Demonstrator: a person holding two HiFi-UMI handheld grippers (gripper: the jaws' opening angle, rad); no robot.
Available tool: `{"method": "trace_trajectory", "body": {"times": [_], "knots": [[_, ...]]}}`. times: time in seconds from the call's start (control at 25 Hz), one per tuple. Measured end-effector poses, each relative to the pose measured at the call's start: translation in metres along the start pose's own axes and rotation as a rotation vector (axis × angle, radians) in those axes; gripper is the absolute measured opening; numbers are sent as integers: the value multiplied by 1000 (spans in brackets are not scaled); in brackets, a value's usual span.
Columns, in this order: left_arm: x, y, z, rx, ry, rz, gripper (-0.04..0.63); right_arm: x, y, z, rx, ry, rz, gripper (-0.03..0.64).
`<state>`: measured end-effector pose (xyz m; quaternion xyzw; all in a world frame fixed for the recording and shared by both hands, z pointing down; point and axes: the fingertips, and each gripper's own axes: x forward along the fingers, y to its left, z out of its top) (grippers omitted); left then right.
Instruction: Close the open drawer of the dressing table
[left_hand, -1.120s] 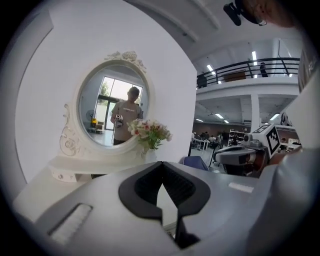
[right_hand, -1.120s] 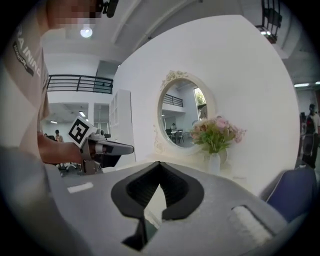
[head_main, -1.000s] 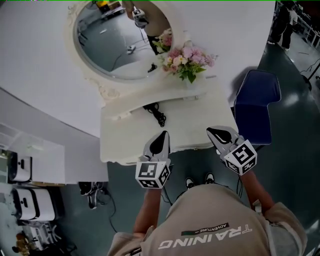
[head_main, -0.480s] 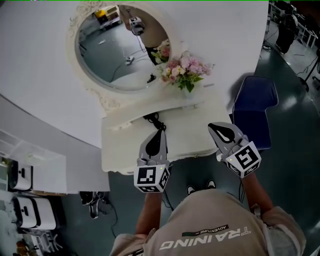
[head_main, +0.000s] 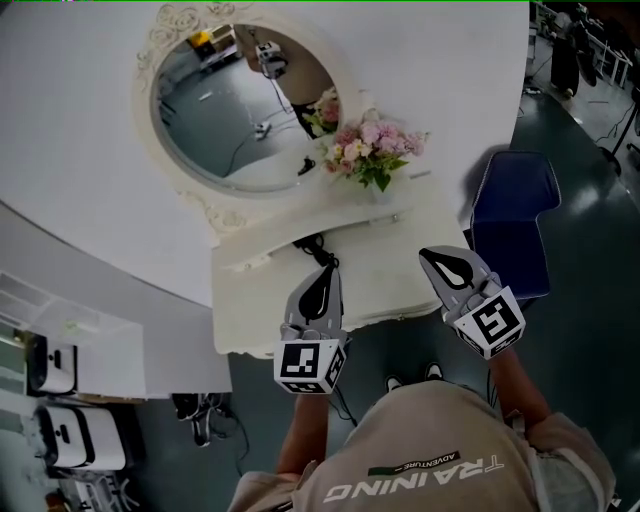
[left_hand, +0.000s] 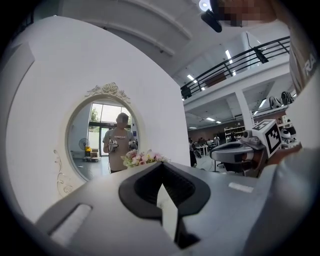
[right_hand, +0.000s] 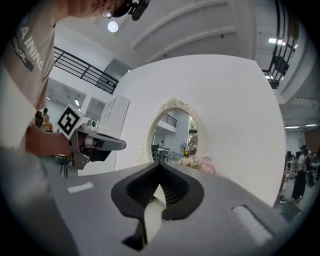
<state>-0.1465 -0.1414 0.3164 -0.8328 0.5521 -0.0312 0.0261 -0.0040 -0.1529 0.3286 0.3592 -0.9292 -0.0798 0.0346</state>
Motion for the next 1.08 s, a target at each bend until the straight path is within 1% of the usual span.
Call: {"method": "trace_trajectory", "body": {"times": [0.32, 0.68, 1.08], "knots": [[2, -5, -10, -8, 25, -6, 18, 0, -6, -6, 16, 11, -2, 2], [-6, 2, -16, -29, 30, 26, 18, 2, 1, -11, 24, 19, 27, 2], [-8, -11, -23, -41, 37, 11, 18, -5, 0, -16, 24, 27, 25, 2]]}}
